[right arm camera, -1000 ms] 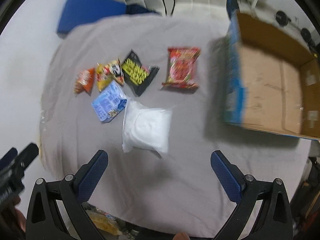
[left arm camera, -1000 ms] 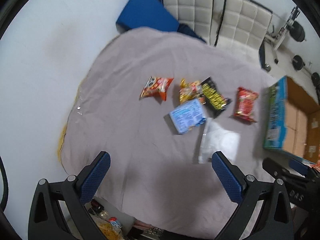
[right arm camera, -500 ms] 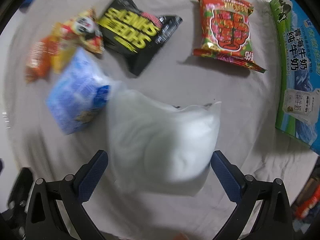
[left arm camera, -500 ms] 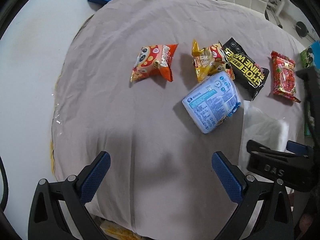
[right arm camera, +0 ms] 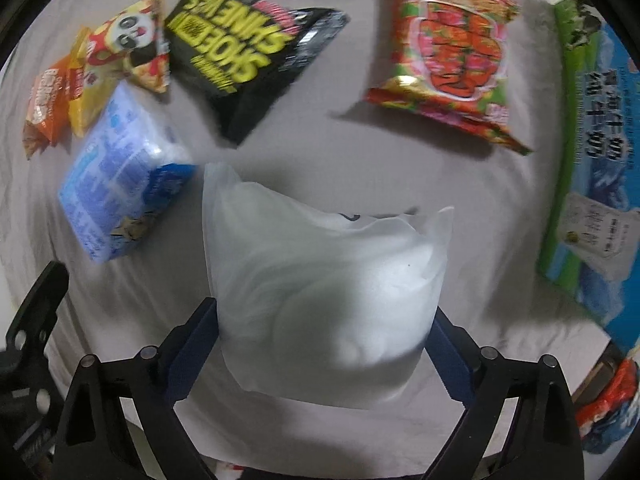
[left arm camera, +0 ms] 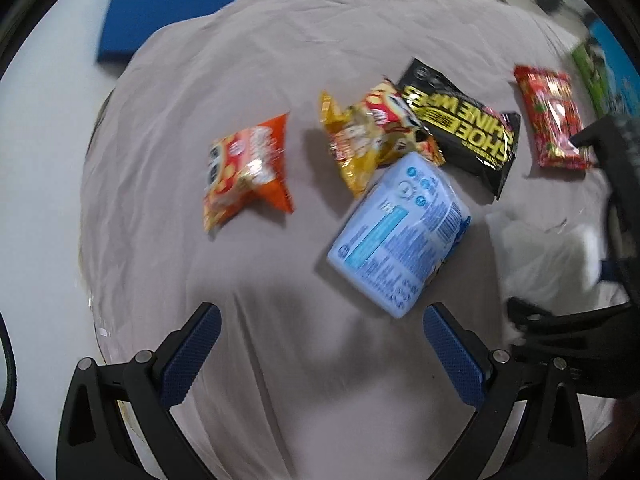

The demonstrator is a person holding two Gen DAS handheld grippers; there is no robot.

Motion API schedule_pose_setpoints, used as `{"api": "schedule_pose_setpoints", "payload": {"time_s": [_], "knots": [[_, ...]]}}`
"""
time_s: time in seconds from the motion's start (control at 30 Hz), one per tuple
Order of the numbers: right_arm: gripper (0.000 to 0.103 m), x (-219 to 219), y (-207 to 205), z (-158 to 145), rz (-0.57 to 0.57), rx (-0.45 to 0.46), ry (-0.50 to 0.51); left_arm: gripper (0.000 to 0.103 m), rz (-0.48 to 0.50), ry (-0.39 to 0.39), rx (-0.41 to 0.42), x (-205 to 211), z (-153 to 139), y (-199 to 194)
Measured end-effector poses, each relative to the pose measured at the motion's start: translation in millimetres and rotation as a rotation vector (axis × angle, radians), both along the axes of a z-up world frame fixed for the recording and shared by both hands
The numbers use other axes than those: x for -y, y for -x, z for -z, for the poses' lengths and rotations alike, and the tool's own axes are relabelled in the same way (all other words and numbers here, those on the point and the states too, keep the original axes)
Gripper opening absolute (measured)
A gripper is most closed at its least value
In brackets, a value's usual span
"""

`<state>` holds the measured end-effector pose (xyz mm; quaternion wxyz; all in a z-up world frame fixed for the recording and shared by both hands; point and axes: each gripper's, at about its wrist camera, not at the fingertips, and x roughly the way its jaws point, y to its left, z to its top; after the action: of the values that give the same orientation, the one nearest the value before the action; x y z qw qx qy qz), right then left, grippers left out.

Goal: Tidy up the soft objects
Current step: 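Grasp the white plastic bag with the right tool while the left grasps the blue-white pack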

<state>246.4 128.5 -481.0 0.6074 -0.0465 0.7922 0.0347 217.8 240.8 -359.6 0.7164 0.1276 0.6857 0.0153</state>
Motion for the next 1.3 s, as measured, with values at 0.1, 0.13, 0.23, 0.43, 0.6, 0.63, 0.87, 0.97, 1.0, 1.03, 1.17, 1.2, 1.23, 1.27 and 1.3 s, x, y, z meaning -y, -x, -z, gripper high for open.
{"api": "schedule_pose_setpoints", "payload": {"time_s": [0.1, 0.13, 0.23, 0.43, 0.6, 0.63, 0.87, 0.97, 1.0, 1.03, 1.17, 1.2, 1.23, 1.27, 1.3], "knots": [[0.097, 17, -5, -1, 0.013, -0.001, 0.015, 0.103, 0.054, 0.000, -0.029, 8, 13, -8], [0.097, 22, -6, -2, 0.017, 0.001, 0.022, 0.103, 0.073, 0.005, -0.038, 11, 16, -9], [0.097, 32, -9, -2, 0.020, -0.003, 0.022, 0.103, 0.119, 0.010, -0.071, 21, 29, -16], [0.097, 50, -15, -3, 0.009, -0.018, 0.021, 0.103, 0.130, 0.024, -0.109, 29, 46, -35], [0.098, 56, -23, 1, -0.004, -0.048, 0.008, 0.103, 0.146, 0.030, -0.137, 37, 62, -53], [0.098, 58, -24, 2, -0.009, -0.051, 0.010, 0.103, 0.148, 0.034, -0.142, 38, 65, -55], [0.098, 23, -36, 11, -0.022, -0.066, 0.022, 0.086, 0.108, 0.104, -0.178, 38, 87, -74], [0.098, 18, -37, 15, -0.033, -0.074, 0.026, 0.074, 0.104, 0.129, -0.169, 39, 86, -74], [0.098, 17, -37, 16, -0.037, -0.077, 0.026, 0.072, 0.103, 0.135, -0.167, 40, 85, -68], [0.098, 17, -37, 16, -0.042, -0.079, 0.023, 0.067, 0.099, 0.135, -0.161, 41, 85, -68], [0.096, 0, -37, 23, -0.094, -0.069, 0.025, 0.051, 0.089, 0.132, -0.137, 52, 81, -51], [0.094, -1, -36, 22, -0.099, -0.065, 0.023, 0.050, 0.085, 0.131, -0.132, 54, 79, -47], [0.093, -2, -35, 21, -0.102, -0.059, 0.020, 0.048, 0.076, 0.128, -0.124, 55, 78, -45], [0.091, -3, -34, 20, -0.101, -0.057, 0.018, 0.046, 0.069, 0.124, -0.120, 57, 77, -41], [0.089, -6, -33, 20, -0.103, -0.053, 0.016, 0.045, 0.058, 0.123, -0.116, 58, 76, -38]]}}
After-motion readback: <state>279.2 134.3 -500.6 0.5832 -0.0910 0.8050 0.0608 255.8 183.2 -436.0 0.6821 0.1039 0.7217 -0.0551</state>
